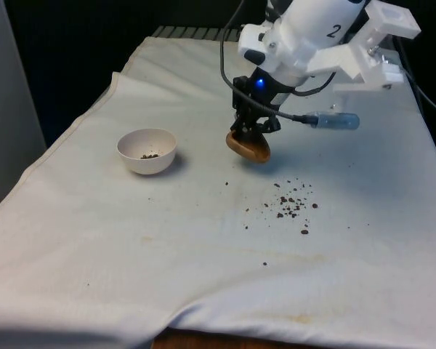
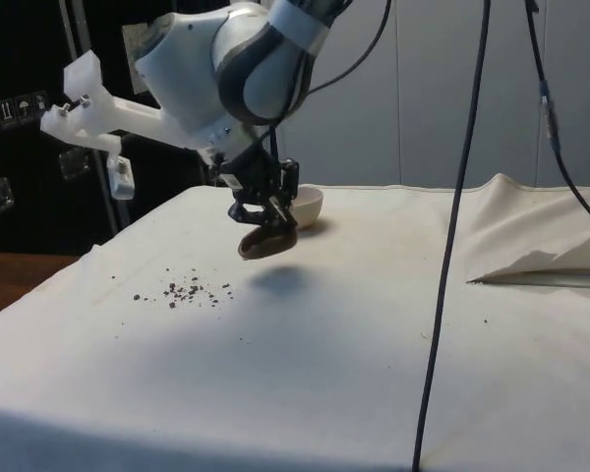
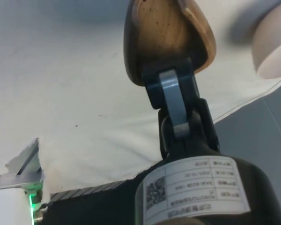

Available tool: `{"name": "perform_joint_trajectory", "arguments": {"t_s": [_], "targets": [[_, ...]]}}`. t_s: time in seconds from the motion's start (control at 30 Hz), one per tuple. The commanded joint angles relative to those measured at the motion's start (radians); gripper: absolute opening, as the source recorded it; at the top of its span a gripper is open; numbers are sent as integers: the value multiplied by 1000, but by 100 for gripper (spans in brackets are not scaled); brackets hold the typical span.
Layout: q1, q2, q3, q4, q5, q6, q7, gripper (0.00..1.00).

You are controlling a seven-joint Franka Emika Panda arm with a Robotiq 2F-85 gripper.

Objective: Pour the coffee beans from the cup into the bowl.

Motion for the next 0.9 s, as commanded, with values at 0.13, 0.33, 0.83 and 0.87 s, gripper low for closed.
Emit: {"name": "perform_joint_trajectory", "arguments": {"t_s": [0.13,0.33,0.83,0.87], "targets": [[-6,-37,-9,-77,-1,72,17,0],[-6,-54,-28,-131,-4,132,26,0],[-8,-76,-61,-208,8,274,28,10],[-8,-77,-62,-210,8,279,28,18]]}}
